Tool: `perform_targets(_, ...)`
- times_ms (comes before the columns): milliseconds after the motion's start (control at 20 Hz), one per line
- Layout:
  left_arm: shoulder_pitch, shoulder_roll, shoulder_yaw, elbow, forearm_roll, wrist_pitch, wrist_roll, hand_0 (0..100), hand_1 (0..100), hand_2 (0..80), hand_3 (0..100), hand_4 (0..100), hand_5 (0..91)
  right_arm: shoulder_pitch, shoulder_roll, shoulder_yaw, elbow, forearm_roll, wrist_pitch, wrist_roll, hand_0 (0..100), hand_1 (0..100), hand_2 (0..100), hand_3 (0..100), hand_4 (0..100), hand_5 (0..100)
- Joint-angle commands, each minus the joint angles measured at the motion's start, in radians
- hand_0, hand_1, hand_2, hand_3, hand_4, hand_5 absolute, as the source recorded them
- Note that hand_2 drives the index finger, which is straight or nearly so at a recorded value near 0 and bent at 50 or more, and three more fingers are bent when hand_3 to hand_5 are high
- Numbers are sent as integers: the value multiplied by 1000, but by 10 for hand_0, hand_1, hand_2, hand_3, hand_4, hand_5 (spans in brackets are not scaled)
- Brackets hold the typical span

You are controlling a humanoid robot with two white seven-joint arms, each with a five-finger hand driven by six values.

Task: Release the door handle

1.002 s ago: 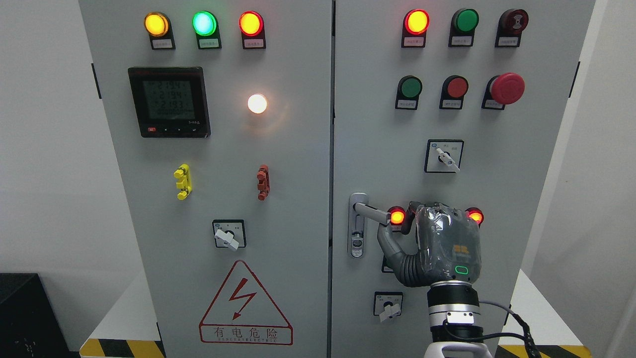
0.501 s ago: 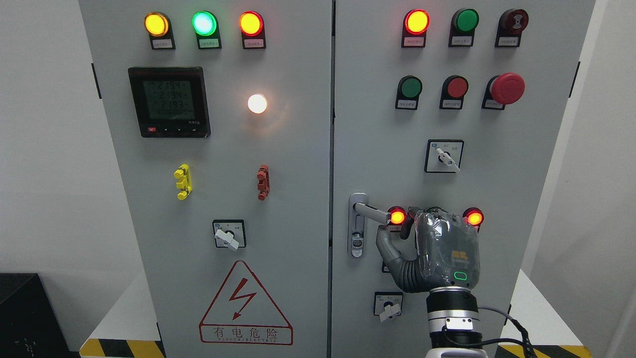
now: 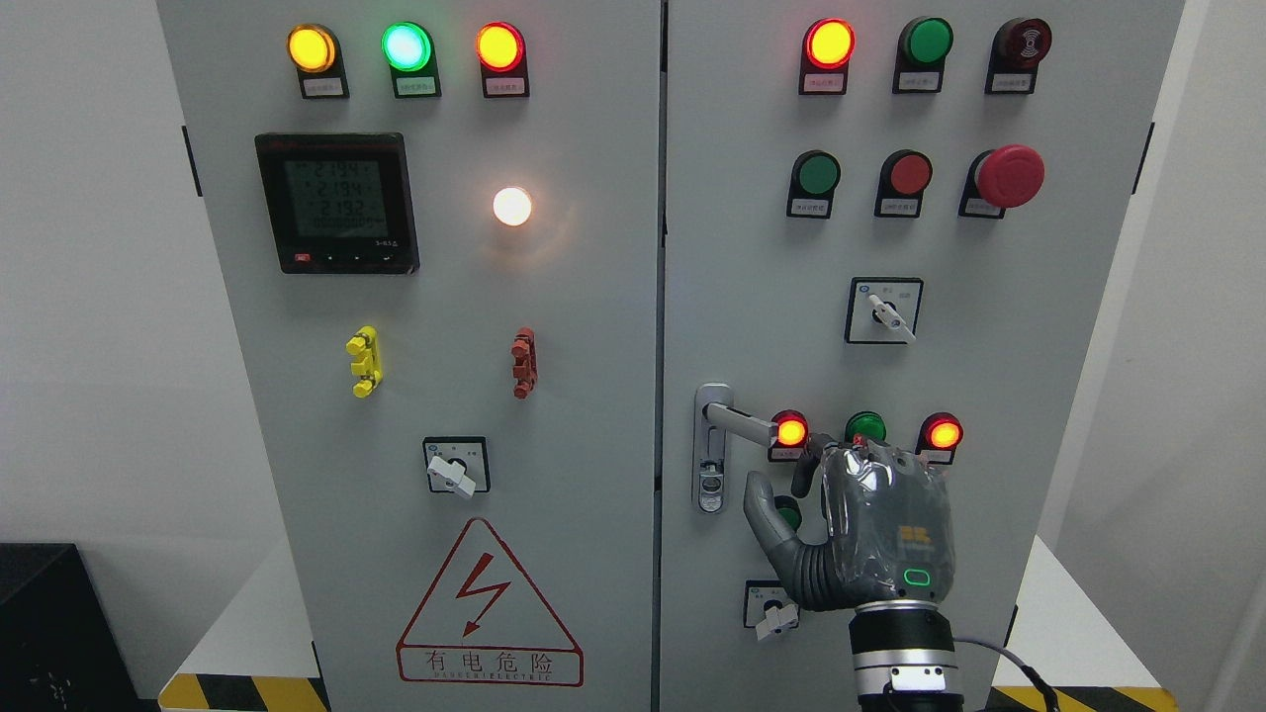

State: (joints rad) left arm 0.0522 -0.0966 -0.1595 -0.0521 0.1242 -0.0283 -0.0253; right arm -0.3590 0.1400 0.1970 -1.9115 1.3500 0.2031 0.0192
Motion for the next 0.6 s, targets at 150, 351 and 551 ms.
perform_targets(150,0,0,0,0,0,-1,-1,0,0,45,106,5,0,143,-3,-65,-164,-34,-100,-4,466,353,583,854,700,611)
perform_targets(351,0,0,0,0,0,1,-1,0,0,45,105,4,0,201,-2,-140,-179,-83,-183,-48,461,315,443,654,528,370)
perform_targets(551,0,0,0,0,0,1,-1,0,0,45,105,4,0,216,-3,-250,-179,-136,-304,-76,454,308,363,490,405,222)
